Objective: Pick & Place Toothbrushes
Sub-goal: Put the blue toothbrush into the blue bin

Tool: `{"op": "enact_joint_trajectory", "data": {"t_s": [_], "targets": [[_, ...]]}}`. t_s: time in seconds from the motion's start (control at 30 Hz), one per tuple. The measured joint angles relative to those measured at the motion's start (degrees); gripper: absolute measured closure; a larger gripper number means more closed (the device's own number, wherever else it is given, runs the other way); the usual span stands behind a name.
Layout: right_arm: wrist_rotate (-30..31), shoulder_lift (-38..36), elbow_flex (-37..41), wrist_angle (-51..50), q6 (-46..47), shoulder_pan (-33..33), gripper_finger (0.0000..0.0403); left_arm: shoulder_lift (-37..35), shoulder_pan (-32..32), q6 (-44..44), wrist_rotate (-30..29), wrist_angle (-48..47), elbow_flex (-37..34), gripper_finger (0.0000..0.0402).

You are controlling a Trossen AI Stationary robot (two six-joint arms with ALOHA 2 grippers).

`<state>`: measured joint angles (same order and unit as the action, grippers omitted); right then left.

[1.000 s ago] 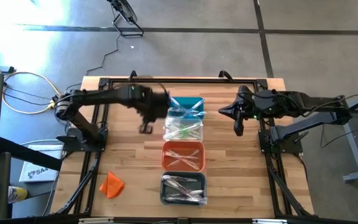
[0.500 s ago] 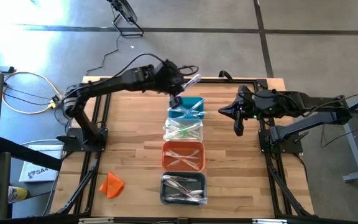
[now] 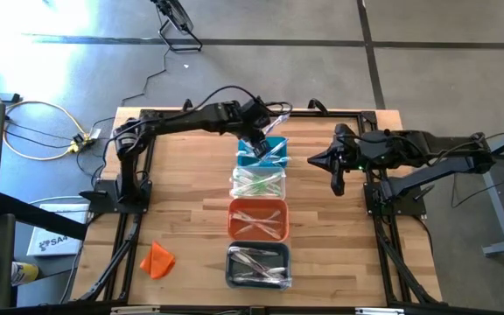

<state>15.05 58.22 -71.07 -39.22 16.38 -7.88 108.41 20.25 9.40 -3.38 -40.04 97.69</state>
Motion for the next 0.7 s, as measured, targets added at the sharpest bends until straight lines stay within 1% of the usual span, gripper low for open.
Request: {"op": "enact_joint_trajectory", "data": {"t_s": [0.33, 0.5, 0.7], "targets": [[0.02, 0.0, 0.0, 0.0, 0.29, 0.0, 0.04, 1.67, -0.1, 4.04, -0.21, -0.53, 0.08, 0.0383], [0.02, 0.0, 0.0, -0.15, 0.29, 0.0, 0.04, 4.06, -0.94, 5.64, -0.05, -0.72, 0.07, 0.0383], [0.0, 0.0, 0.0, -0.46, 0.51, 0.0, 0.04, 6.5, -2.34, 7.65, 0.09, -3.54, 0.03, 0.0379]]}}
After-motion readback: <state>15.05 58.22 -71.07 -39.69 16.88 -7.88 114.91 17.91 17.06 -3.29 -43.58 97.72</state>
